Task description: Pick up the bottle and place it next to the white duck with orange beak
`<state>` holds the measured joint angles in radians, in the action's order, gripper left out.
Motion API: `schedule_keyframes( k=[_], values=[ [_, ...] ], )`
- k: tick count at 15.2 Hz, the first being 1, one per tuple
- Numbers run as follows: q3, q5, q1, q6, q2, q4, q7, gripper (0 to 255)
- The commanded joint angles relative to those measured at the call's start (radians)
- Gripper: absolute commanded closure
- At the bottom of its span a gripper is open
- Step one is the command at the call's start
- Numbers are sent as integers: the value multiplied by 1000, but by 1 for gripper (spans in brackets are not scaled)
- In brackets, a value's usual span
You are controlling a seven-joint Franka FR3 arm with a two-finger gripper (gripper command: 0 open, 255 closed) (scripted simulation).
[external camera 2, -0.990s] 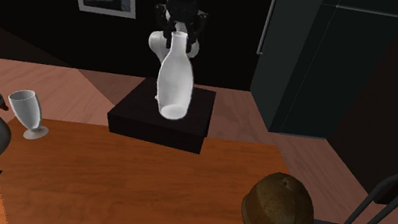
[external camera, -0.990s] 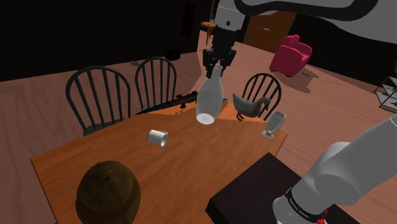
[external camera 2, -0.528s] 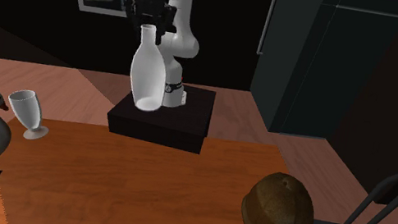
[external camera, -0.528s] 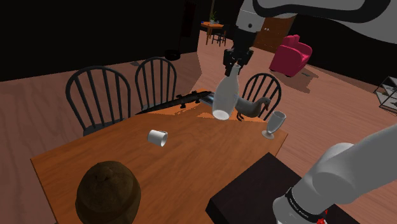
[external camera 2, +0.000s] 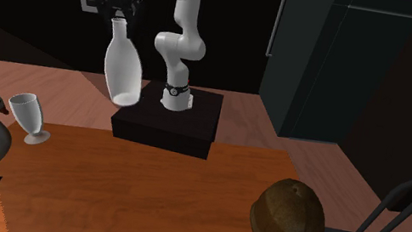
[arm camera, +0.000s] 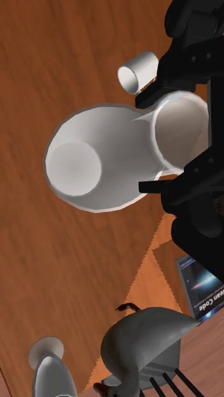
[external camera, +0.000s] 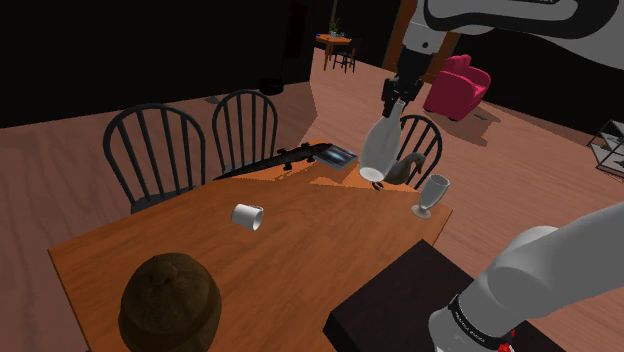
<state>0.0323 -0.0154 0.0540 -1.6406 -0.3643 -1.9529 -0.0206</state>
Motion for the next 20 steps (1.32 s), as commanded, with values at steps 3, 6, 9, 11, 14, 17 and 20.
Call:
schedule_keyframes(
  k=[3, 6, 9, 11, 14, 17, 20],
  values=[
    [68, -19, 33, -4, -4, -6, -98, 255],
    [120, -33, 58, -4, 7, 8, -172, 255],
    [173, -43, 82, -4, 29, 31, -247, 255],
    [208, -47, 98, -4, 48, 52, -297, 255],
    [261, -49, 121, -3, 86, 93, -375, 255],
    [315, -43, 145, -1, 134, 144, -454, 255],
    [368, -27, 169, 4, 194, 207, -536, 255]
  ],
)
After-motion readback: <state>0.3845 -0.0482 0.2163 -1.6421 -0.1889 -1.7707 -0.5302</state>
